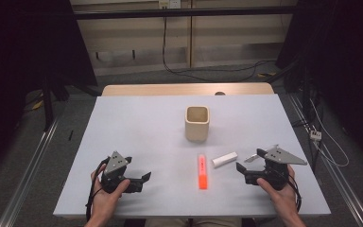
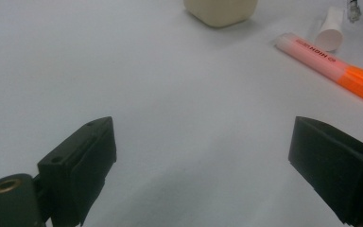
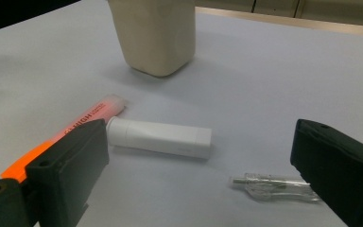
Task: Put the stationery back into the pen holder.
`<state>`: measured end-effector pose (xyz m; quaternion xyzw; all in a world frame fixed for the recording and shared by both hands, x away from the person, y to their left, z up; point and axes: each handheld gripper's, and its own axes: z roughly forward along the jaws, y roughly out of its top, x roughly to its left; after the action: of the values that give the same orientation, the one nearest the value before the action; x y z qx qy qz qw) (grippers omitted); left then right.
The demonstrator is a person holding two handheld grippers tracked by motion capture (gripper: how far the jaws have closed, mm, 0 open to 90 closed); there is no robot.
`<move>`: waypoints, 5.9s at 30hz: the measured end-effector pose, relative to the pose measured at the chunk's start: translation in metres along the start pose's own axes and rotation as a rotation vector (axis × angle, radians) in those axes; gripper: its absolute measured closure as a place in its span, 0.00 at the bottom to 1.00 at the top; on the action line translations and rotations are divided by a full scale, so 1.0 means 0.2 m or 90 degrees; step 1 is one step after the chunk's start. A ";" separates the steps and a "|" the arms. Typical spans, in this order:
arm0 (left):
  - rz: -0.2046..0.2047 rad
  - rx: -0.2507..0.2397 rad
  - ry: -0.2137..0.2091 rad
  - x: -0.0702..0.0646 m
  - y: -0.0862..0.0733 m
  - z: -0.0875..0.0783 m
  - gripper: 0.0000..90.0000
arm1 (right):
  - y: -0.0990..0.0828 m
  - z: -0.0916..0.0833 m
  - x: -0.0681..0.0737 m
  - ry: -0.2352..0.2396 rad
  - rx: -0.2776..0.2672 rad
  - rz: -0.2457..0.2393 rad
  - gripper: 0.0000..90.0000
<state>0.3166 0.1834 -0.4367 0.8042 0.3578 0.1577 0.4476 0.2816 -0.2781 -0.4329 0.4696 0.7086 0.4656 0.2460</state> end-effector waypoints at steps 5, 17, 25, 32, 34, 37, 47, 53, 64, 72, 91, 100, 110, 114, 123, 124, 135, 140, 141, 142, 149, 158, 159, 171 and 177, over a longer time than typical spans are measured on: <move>0.013 0.000 -0.013 -0.02 0.01 0.00 0.09 | 0.01 -0.03 -0.04 -0.037 0.001 0.005 0.06; 0.029 0.005 -0.017 -0.05 0.02 0.01 0.09 | 0.03 -0.10 -0.21 -0.078 0.002 0.055 0.12; 0.030 0.008 -0.012 -0.04 0.02 0.01 0.09 | 0.00 -0.06 -0.28 -0.073 0.030 0.059 0.27; 0.027 0.001 -0.013 -0.04 0.02 0.01 0.09 | 0.01 -0.01 -0.27 -0.049 0.095 0.008 0.62; 0.031 -0.003 -0.009 -0.04 0.02 0.00 0.09 | 0.01 0.01 -0.26 -0.035 0.121 0.004 0.70; 0.021 -0.006 -0.007 -0.03 0.02 0.00 0.09 | 0.00 0.03 -0.26 -0.023 0.147 0.008 0.83; 0.041 -0.008 -0.019 -0.05 0.02 0.02 0.09 | -0.04 0.08 -0.25 -0.002 0.208 0.001 1.00; 0.034 0.000 -0.014 -0.03 0.01 0.04 0.09 | -0.04 0.11 -0.24 0.001 0.219 -0.007 1.00; 0.036 0.003 -0.011 -0.02 0.02 0.04 0.09 | -0.04 0.17 -0.25 -0.001 0.196 -0.005 1.00; 0.034 0.001 -0.012 -0.02 0.01 0.04 0.09 | -0.01 0.22 -0.26 -0.005 0.189 0.011 1.00; 0.036 0.005 -0.018 -0.02 0.02 0.05 0.09 | 0.07 0.37 -0.27 -0.032 0.207 -0.005 1.00; 0.036 0.012 -0.014 -0.02 0.01 0.05 0.09 | 0.08 0.39 -0.29 -0.037 0.192 -0.008 1.00; 0.035 0.014 -0.017 -0.01 0.01 0.05 0.09 | 0.14 0.32 -0.30 0.005 0.162 -0.023 0.92; 0.038 0.011 -0.019 -0.02 0.01 0.05 0.09 | 0.18 0.25 -0.34 0.015 0.140 -0.046 0.73; 0.037 0.013 -0.018 -0.02 0.01 0.05 0.09 | 0.24 0.18 -0.50 0.020 0.192 -0.044 0.40; 0.038 0.013 -0.020 -0.01 0.01 0.05 0.09 | 0.23 0.17 -0.53 0.017 0.197 -0.042 0.37; 0.039 0.014 -0.022 -0.02 0.01 0.05 0.09 | 0.19 0.13 -0.63 0.000 0.257 -0.055 0.32; 0.039 0.014 -0.022 -0.02 0.01 0.05 0.09 | 0.19 0.16 -0.63 -0.008 0.296 -0.086 0.29; 0.040 0.016 -0.023 -0.02 0.01 0.05 0.09 | 0.19 0.16 -0.63 -0.002 0.301 -0.094 0.30; 0.040 0.016 -0.023 -0.02 0.01 0.05 0.09 | 0.20 0.17 -0.63 0.005 0.308 -0.106 0.33; 0.037 0.014 -0.022 -0.02 0.01 0.05 0.09 | 0.25 0.21 -0.65 0.053 0.354 -0.202 0.41; 0.042 0.020 -0.022 -0.02 0.01 0.06 0.09 | 0.24 0.28 -0.69 0.103 0.417 -0.235 0.61; 0.042 0.019 -0.023 -0.02 0.01 0.06 0.09 | 0.24 0.29 -0.70 0.107 0.424 -0.234 0.63; 0.040 0.021 -0.024 -0.02 0.01 0.06 0.09 | 0.25 0.34 -0.69 0.136 0.467 -0.256 0.80; 0.045 0.022 -0.025 -0.03 0.01 0.05 0.09 | 0.27 0.37 -0.70 0.148 0.499 -0.254 0.81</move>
<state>0.3203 0.1721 -0.4405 0.8268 0.3230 0.1512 0.4350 0.4233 -0.3646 -0.4299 0.3260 0.9310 0.1553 0.0539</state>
